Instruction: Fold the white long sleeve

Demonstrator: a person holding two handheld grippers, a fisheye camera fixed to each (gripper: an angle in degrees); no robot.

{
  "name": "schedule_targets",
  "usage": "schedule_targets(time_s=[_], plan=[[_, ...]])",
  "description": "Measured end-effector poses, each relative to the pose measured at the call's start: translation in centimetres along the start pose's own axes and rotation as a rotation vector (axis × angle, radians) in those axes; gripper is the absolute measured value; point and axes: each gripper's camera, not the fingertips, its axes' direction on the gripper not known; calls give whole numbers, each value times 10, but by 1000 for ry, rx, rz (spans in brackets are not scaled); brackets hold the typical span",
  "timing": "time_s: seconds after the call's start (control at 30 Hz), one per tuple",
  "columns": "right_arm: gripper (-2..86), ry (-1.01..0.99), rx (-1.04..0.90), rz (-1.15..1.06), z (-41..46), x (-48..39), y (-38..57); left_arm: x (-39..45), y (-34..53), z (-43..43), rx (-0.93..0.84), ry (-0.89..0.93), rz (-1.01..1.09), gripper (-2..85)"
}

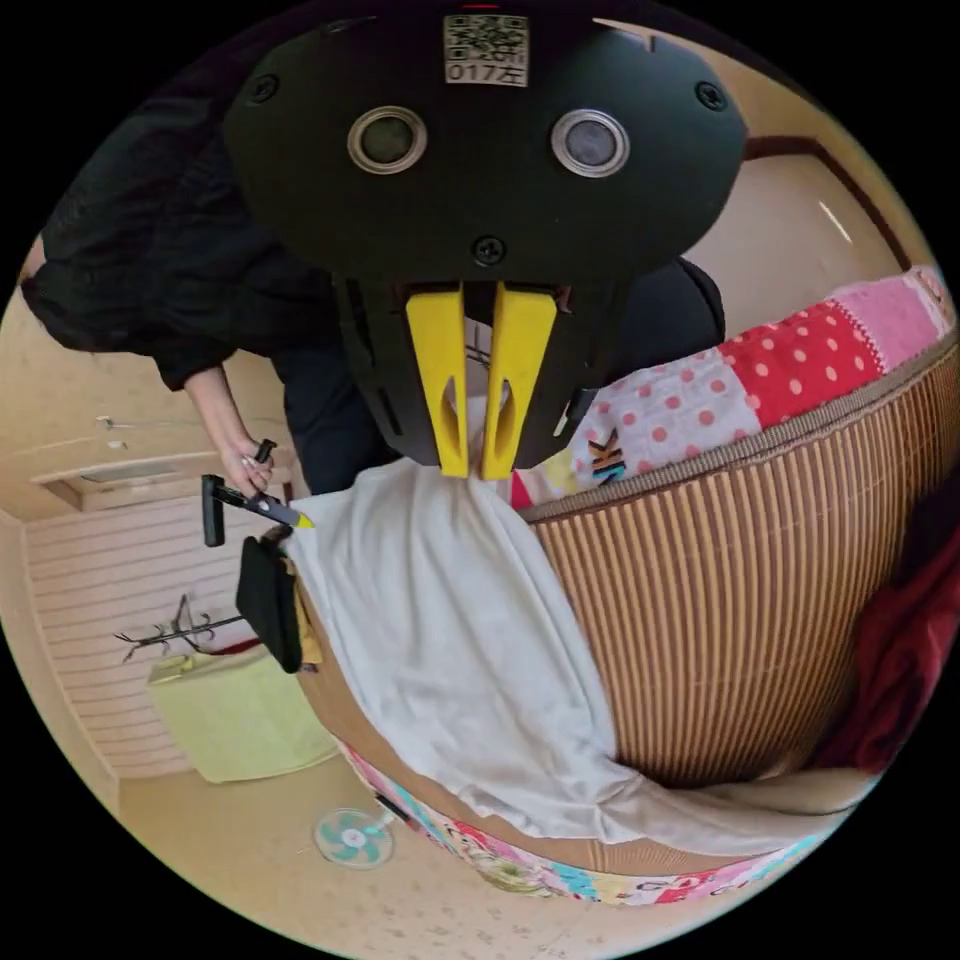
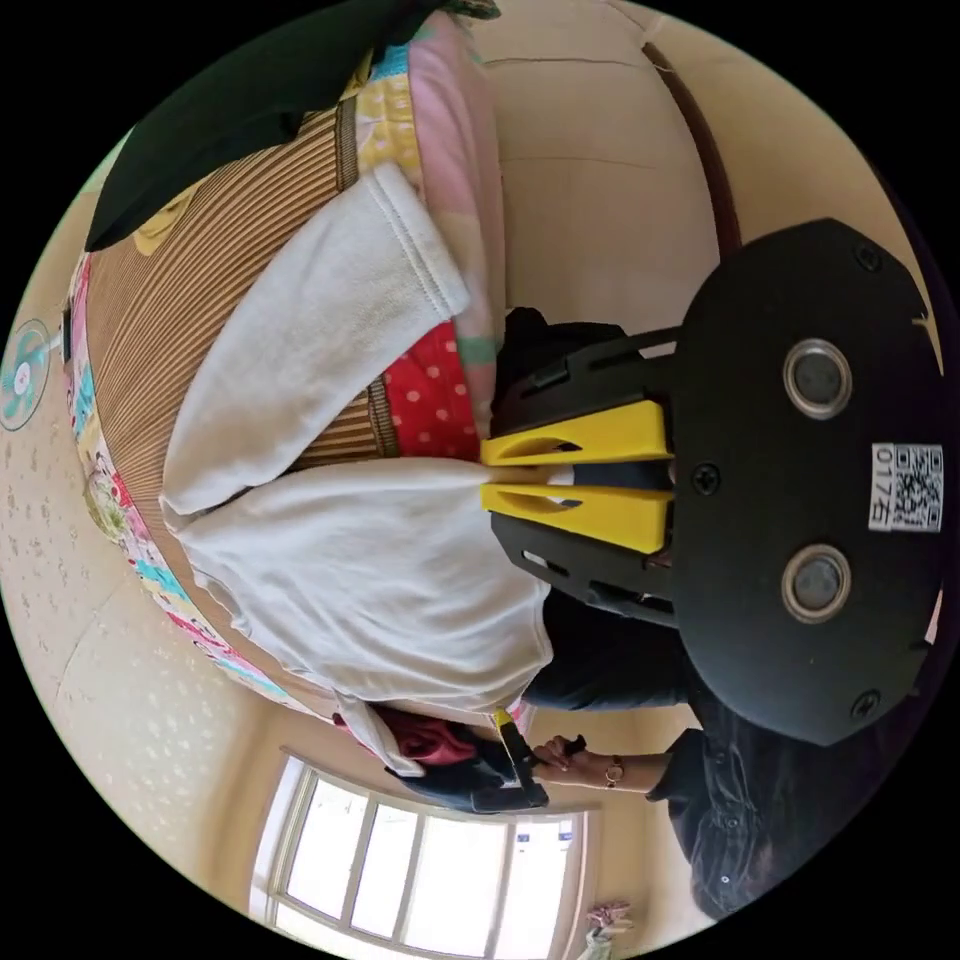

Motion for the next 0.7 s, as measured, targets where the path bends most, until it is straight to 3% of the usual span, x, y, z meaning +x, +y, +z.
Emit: schedule_targets(time_s=[0.03,0.13,0.27,0.37,0.53,0.6,0.7], plan=[[41,-94,23,-40,-26,7,9,4,8,-25,38,129,69,15],[40,-321,59,-92,-85,29,41,9,52,-97,111,146,103,13],[47,-408,-13,-75,-107,67,82,9,121,-137,49,226,93,33],[81,-404,63,186,-98,133,108,-22,164,-130,22,215,-60,49],[137,-1014,587,817,-56,265,151,-80,223,-150,212,389,-295,61],[135,-1088,643,946,-36,282,147,-84,232,-168,310,442,-294,53],[110,-1040,592,1033,-18,292,126,-80,233,-191,363,427,-278,52]])
